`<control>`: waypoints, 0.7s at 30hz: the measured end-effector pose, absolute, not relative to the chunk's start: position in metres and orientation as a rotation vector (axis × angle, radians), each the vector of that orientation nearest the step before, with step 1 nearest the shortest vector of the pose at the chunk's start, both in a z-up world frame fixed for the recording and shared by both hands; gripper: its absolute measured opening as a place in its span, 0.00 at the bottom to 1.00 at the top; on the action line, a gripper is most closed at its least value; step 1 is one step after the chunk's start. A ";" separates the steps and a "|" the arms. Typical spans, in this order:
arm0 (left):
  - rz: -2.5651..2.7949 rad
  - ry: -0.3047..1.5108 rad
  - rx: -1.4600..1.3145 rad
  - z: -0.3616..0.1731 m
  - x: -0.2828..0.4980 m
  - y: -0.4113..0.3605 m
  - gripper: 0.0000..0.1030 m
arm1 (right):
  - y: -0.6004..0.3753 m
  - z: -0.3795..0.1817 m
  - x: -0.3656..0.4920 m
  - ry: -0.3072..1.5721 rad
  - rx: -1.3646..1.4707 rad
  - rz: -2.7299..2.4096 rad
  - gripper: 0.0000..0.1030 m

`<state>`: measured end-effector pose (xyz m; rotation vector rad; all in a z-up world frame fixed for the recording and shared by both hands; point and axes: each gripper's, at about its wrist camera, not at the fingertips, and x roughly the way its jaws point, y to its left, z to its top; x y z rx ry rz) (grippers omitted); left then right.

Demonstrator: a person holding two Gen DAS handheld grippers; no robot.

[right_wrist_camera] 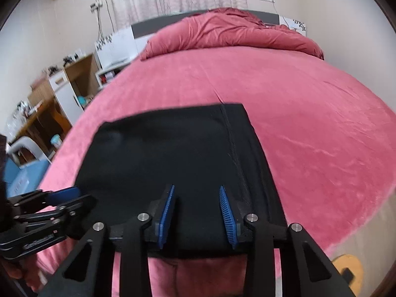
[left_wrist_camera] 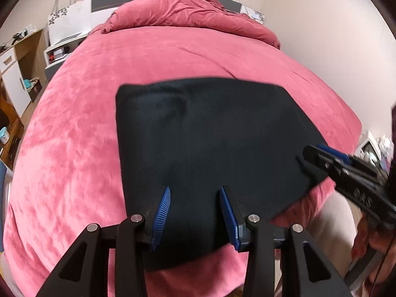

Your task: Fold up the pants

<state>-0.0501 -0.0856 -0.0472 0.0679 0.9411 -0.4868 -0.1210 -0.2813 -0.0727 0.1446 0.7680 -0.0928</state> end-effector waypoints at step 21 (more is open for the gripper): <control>-0.534 0.905 -0.112 -0.038 -0.055 -0.026 0.48 | -0.350 -0.068 -0.134 0.747 0.364 -0.043 0.82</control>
